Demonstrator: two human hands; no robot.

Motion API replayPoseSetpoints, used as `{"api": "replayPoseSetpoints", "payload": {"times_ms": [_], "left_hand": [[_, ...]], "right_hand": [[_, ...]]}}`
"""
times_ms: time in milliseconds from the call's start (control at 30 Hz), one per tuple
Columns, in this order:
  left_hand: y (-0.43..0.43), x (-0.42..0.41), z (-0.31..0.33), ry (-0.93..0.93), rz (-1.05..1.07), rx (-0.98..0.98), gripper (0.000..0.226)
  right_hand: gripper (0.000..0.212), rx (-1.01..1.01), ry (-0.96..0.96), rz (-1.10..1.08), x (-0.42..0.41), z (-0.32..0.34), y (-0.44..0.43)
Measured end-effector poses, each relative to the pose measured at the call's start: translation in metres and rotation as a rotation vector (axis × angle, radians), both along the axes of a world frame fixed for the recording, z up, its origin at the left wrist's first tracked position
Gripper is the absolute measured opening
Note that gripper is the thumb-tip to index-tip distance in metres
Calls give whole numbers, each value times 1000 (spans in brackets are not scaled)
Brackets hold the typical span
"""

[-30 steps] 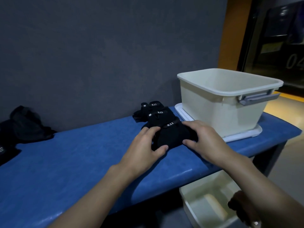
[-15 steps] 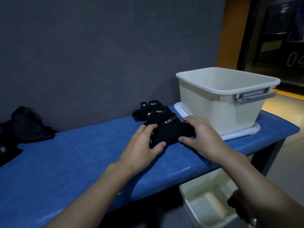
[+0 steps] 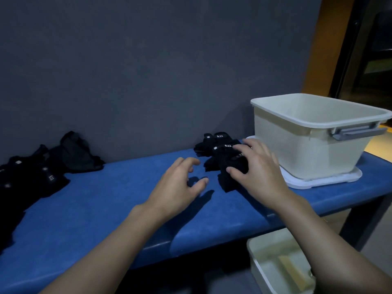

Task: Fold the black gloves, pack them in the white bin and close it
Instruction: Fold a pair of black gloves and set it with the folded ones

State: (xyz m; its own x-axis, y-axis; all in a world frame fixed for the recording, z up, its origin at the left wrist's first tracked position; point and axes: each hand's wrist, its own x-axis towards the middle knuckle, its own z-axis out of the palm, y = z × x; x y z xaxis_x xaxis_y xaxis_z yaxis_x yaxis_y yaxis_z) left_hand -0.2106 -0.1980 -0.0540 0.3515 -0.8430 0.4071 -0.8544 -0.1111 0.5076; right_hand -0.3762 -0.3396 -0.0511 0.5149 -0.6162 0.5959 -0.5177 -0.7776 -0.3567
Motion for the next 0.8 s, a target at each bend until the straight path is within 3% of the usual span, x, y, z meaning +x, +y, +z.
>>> {"api": "replayPoseSetpoints", "payload": {"times_ms": [367,800], "left_hand": [[49,40,0,-22,113,-8,35],[62,49,7,-26,124,-6,34]], "right_hand": [[62,50,108,35,31,1,18],[60,87,28,237,60,3,45]]}}
